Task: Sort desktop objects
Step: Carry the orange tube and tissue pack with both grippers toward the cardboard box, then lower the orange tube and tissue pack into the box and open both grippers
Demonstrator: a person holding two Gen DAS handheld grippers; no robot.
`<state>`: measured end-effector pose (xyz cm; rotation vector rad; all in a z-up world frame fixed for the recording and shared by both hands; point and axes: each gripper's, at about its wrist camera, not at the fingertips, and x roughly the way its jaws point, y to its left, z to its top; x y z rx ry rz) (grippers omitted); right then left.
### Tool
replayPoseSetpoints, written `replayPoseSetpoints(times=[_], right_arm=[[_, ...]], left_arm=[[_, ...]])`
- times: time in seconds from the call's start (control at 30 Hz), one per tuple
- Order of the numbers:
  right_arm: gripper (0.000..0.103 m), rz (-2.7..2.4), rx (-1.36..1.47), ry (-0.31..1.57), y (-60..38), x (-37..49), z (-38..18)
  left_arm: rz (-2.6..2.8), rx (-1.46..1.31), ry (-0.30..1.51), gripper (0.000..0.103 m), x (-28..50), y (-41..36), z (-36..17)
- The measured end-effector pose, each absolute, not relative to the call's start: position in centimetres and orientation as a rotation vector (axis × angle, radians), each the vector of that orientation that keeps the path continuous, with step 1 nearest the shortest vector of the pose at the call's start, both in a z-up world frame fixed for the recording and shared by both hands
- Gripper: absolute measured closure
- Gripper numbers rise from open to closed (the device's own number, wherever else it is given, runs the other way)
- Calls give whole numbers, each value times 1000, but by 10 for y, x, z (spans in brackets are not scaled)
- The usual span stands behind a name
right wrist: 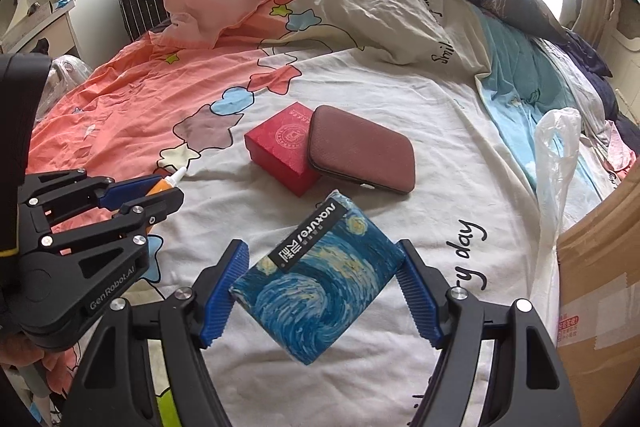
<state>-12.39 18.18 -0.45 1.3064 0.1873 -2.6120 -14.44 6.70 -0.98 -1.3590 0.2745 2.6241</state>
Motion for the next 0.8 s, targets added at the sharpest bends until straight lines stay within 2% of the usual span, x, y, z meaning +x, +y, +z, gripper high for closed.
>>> replayPoseSetpoints(times=[0.8], right_arm=[[32, -2782, 1147, 129, 269, -63, 77]], left_arm=[[2597, -1170, 358, 87, -90, 161, 61]])
